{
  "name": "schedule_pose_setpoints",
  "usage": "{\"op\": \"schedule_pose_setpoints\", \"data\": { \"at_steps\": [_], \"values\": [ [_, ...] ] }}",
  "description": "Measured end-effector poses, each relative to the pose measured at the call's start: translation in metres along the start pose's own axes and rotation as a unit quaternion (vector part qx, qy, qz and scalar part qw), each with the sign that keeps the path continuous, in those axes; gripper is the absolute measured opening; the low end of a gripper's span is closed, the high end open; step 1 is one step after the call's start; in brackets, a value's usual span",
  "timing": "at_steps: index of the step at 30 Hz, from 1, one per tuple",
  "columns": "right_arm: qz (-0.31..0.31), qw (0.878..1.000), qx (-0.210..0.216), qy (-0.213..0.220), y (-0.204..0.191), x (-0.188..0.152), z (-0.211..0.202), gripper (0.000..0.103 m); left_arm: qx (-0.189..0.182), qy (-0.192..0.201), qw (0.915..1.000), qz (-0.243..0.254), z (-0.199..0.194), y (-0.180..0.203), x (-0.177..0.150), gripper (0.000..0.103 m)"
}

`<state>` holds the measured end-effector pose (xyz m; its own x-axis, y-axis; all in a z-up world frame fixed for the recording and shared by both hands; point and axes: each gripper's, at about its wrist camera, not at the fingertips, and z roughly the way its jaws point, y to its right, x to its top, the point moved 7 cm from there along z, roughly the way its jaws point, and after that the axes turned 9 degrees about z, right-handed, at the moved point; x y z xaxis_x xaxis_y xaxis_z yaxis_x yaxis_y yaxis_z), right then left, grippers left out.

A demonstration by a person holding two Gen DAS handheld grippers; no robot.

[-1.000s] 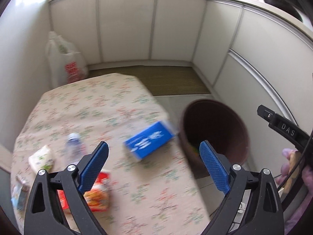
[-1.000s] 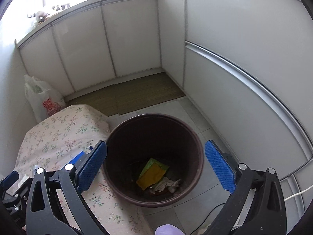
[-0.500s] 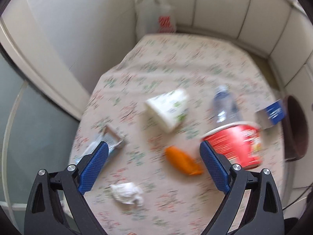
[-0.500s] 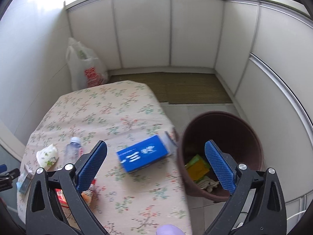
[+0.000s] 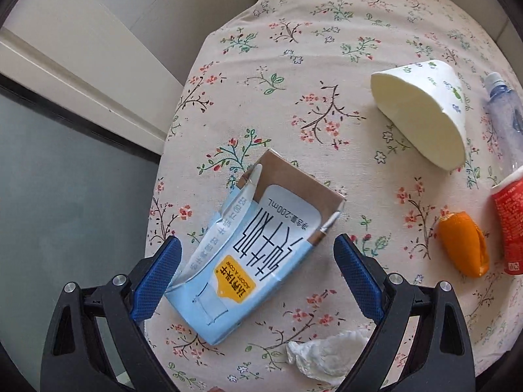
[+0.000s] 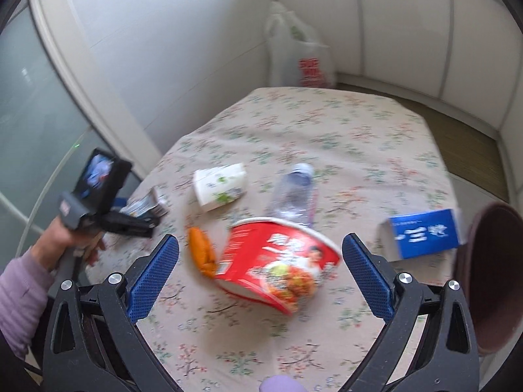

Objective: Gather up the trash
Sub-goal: 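Grasp the blue milk carton with the left tool and lift it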

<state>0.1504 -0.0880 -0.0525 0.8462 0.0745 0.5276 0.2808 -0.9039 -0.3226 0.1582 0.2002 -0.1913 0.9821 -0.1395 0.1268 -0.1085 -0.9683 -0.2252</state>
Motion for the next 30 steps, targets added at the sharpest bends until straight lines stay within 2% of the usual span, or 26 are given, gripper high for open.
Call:
{"op": "schedule_pose_setpoints", "data": {
  "at_steps": [3, 4, 6, 9, 13, 16, 19, 21, 24, 27, 30],
  "values": [
    [-0.024, 0.999, 0.017, -0.013, -0.022, -0.006, 0.007, 0.096, -0.011, -0.001, 0.9999, 0.003, 0.007, -0.004, -0.003, 0.091],
    [-0.034, 0.999, 0.022, -0.017, -0.029, -0.008, 0.010, 0.096, -0.017, 0.001, 0.9999, 0.004, 0.007, -0.004, -0.004, 0.088],
    [-0.054, 0.998, 0.029, -0.021, -0.040, -0.011, 0.010, 0.096, -0.032, 0.008, 0.9994, 0.009, 0.006, -0.003, -0.004, 0.076],
    [-0.086, 0.995, 0.037, -0.028, -0.060, -0.015, 0.016, 0.096, -0.029, 0.013, 0.9992, 0.023, -0.001, -0.002, -0.008, 0.058],
    [-0.124, 0.990, 0.045, -0.041, -0.081, -0.025, 0.027, 0.096, -0.024, 0.035, 0.9987, 0.028, -0.018, 0.003, -0.011, 0.057],
    [-0.148, 0.987, 0.041, -0.053, -0.096, -0.033, 0.038, 0.096, -0.015, 0.098, 0.9950, 0.013, -0.058, 0.000, -0.009, 0.056],
    [-0.171, 0.983, 0.025, -0.064, -0.108, -0.043, 0.055, 0.096, -0.005, 0.179, 0.9839, 0.000, -0.116, 0.000, -0.007, 0.057],
    [-0.180, 0.981, 0.007, -0.071, -0.115, -0.047, 0.071, 0.096, -0.013, 0.237, 0.9713, -0.014, -0.162, -0.004, -0.006, 0.057],
    [-0.179, 0.980, 0.004, -0.087, -0.123, -0.050, 0.092, 0.091, -0.019, 0.300, 0.9532, -0.029, -0.207, -0.011, -0.007, 0.057],
    [-0.182, 0.978, -0.016, -0.098, -0.125, -0.051, 0.112, 0.088, -0.027, 0.334, 0.9412, -0.042, -0.230, -0.023, -0.013, 0.057],
    [-0.178, 0.977, -0.036, -0.113, -0.117, -0.055, 0.129, 0.083, -0.034, 0.340, 0.9389, -0.046, -0.231, -0.029, -0.009, 0.057]
  ]
}}
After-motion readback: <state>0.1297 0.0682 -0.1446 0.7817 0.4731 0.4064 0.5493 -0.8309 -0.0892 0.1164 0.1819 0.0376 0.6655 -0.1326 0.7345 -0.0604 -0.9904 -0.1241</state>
